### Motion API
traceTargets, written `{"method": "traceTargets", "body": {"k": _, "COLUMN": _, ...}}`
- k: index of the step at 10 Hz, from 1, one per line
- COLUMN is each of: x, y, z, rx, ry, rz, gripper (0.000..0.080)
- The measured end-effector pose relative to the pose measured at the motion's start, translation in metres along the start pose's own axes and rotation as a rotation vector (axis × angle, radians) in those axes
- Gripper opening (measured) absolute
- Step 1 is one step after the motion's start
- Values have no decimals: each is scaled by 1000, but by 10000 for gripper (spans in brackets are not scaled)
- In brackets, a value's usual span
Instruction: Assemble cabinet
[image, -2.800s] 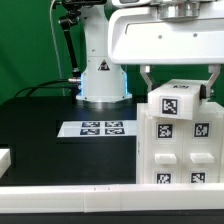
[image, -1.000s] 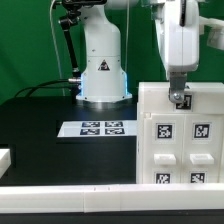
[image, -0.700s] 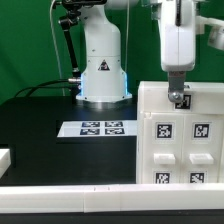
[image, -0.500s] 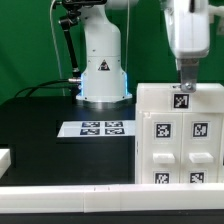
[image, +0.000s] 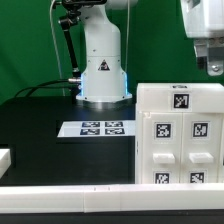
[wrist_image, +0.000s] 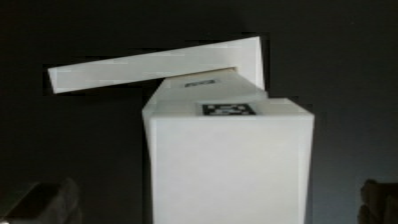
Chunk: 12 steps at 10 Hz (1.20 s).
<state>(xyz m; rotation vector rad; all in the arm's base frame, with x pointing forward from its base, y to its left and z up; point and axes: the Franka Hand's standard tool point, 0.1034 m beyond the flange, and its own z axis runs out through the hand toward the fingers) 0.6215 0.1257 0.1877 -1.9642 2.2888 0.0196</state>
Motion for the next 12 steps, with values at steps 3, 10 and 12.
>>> {"method": "traceTargets", "body": {"k": 3, "x": 0, "y": 0, "z": 1, "rx": -1, "ry": 1, "rz": -3, "gripper": 796}}
{"method": "traceTargets", "body": {"k": 10, "x": 0, "y": 1, "z": 4, "rx": -4, "ry": 4, "rz": -4, "gripper": 796}}
{"method": "traceTargets", "body": {"k": 12, "x": 0, "y": 1, "z": 5, "rx": -5, "ry": 4, "rz": -4, "gripper": 796}}
